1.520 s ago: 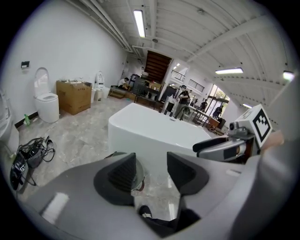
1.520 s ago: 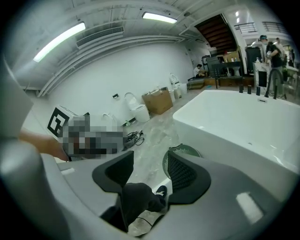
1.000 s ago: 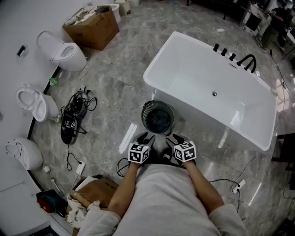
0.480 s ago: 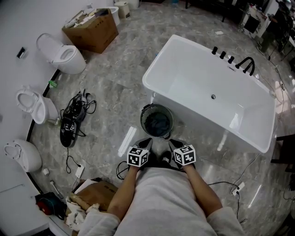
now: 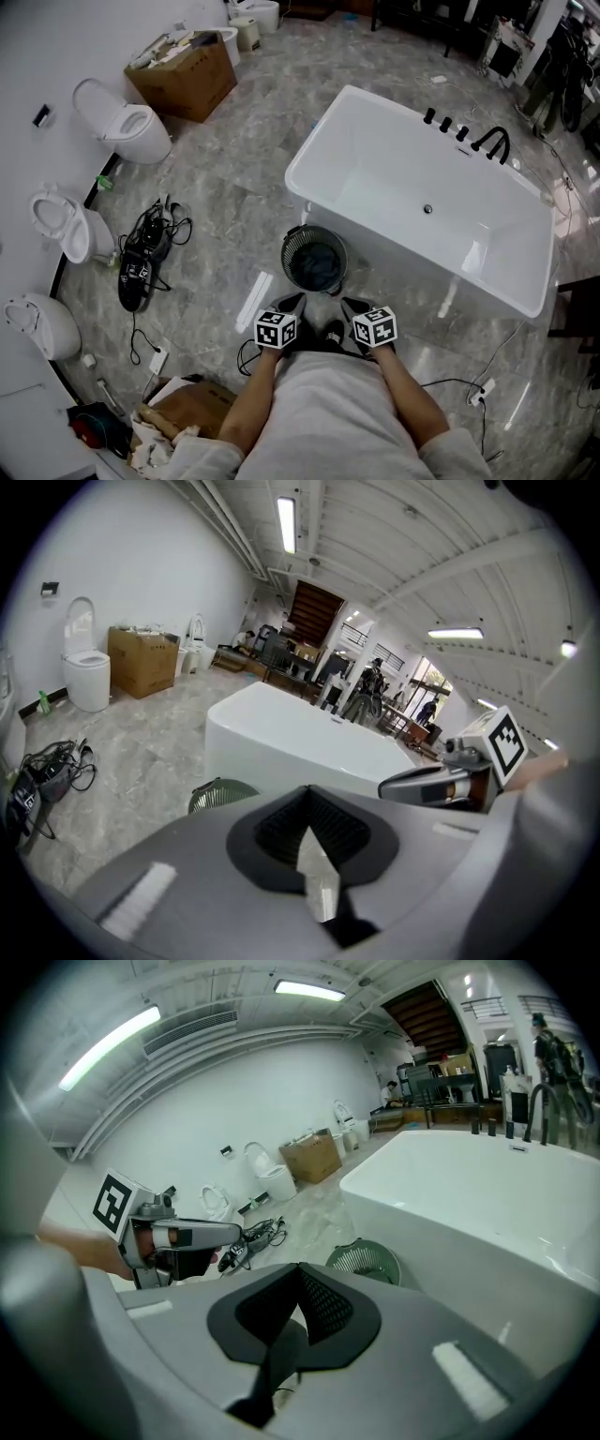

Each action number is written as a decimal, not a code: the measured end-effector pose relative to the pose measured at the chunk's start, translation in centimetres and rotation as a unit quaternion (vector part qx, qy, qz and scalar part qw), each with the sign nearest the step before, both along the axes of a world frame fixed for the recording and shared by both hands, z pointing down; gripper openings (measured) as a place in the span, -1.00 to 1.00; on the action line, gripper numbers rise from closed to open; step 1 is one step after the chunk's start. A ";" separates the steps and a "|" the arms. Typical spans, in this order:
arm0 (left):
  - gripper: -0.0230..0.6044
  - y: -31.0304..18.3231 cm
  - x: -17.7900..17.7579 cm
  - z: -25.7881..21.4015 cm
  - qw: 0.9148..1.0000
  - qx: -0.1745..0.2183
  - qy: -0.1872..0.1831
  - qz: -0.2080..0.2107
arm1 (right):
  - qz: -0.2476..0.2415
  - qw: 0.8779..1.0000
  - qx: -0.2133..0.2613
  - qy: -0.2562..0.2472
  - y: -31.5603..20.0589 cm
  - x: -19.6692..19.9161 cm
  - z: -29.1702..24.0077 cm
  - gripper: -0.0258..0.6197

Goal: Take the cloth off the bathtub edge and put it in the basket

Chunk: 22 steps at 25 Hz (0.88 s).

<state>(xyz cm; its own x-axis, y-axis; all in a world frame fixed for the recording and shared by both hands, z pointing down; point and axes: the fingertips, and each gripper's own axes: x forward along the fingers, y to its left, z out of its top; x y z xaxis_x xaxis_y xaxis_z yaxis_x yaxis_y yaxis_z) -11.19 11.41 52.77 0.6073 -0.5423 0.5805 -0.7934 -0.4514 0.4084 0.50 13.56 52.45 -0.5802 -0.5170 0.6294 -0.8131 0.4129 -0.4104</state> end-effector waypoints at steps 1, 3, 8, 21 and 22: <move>-0.74 0.0 0.1 0.0 1.000 -0.005 0.006 -0.001 | -0.002 1.000 -0.003 -0.003 0.1 0.0 0.1 -0.92; -0.74 0.2 0.1 0.2 1.000 -0.011 0.017 -0.004 | -0.005 1.000 -0.005 -0.007 0.4 0.0 0.1 -0.92; -0.74 0.3 0.0 0.7 1.000 -0.014 0.010 -0.005 | 0.002 1.000 0.001 -0.009 0.2 0.6 0.0 -0.92; -0.74 0.5 0.9 0.3 1.000 -0.016 0.014 0.014 | 0.007 1.000 -0.002 -0.017 0.3 0.8 0.2 -0.92; -0.74 0.5 1.1 0.3 1.000 -0.016 0.012 0.016 | 0.009 1.000 -0.001 -0.017 0.3 1.0 0.1 -0.92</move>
<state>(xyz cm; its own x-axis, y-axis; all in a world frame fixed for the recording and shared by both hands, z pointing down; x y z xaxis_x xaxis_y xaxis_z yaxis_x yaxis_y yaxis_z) -10.14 11.93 53.04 0.6376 -0.5044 0.5823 -0.7690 -0.4621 0.4418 1.49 13.82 52.52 -0.5916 -0.5267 0.6104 -0.8061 0.3976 -0.4383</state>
